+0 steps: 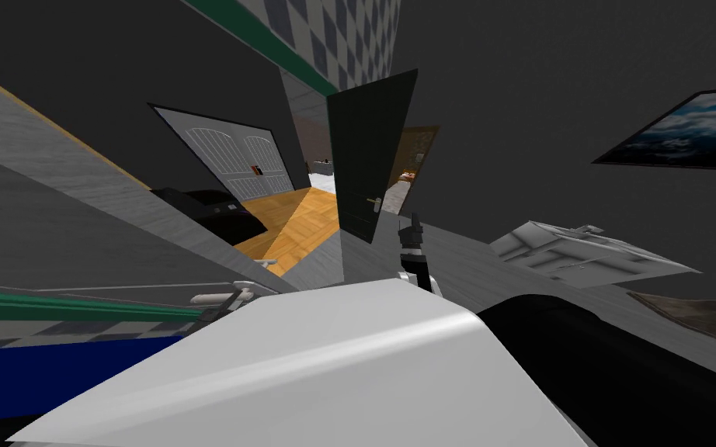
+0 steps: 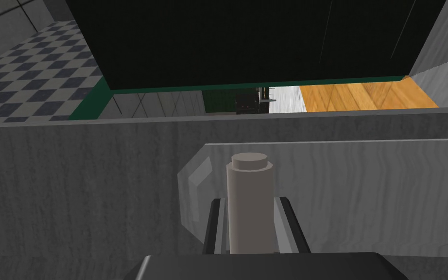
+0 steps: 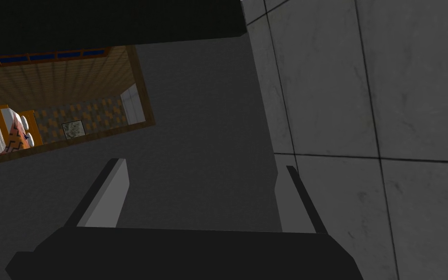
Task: Pull the door open
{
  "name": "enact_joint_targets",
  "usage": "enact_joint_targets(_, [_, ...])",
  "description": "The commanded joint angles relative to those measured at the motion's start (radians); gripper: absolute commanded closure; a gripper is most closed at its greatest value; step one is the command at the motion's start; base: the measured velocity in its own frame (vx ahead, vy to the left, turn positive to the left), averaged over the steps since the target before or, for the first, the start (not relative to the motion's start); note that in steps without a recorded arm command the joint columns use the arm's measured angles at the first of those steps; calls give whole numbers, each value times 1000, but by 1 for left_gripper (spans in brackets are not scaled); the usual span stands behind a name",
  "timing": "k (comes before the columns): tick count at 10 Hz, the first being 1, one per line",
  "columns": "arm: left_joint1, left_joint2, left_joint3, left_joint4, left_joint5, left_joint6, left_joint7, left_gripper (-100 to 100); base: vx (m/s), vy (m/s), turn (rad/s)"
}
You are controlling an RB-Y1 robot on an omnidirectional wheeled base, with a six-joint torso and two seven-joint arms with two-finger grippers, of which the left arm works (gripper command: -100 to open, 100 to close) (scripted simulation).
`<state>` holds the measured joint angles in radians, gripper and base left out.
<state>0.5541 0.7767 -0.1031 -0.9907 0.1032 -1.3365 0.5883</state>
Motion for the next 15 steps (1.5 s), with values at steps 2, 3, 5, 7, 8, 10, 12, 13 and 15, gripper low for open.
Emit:
enact_joint_targets(2, [-3, -10, -11, 34, -11, -47, 3, 100, 15, -14, -49])
enact_joint_targets(3, [-4, -11, -11, 47, -12, -61, 4, 100, 23, -16, -36])
enact_joint_targets(5, [-4, -13, -11, 86, -15, -105, 8, 100, 26, -13, -56])
enact_joint_targets(7, [-4, -15, -10, 125, -19, -147, 11, 100, 12, -13, -80])
enact_joint_targets(8, [-3, -16, -10, 138, -20, -161, 12, 100, 8, 1, -56])
enact_joint_targets(10, [-2, -17, -9, 164, -22, -189, 14, 100, 6, 9, -36])
enact_joint_targets(12, [0, -18, -9, 189, -24, -216, 16, 100, -4, 11, -38])
enact_joint_targets(13, [1, -18, -8, 201, -25, -230, 17, 100, -8, 9, -26])
enact_joint_targets(15, [6, -18, -7, 237, -28, -268, 20, 100, -23, 21, -33])
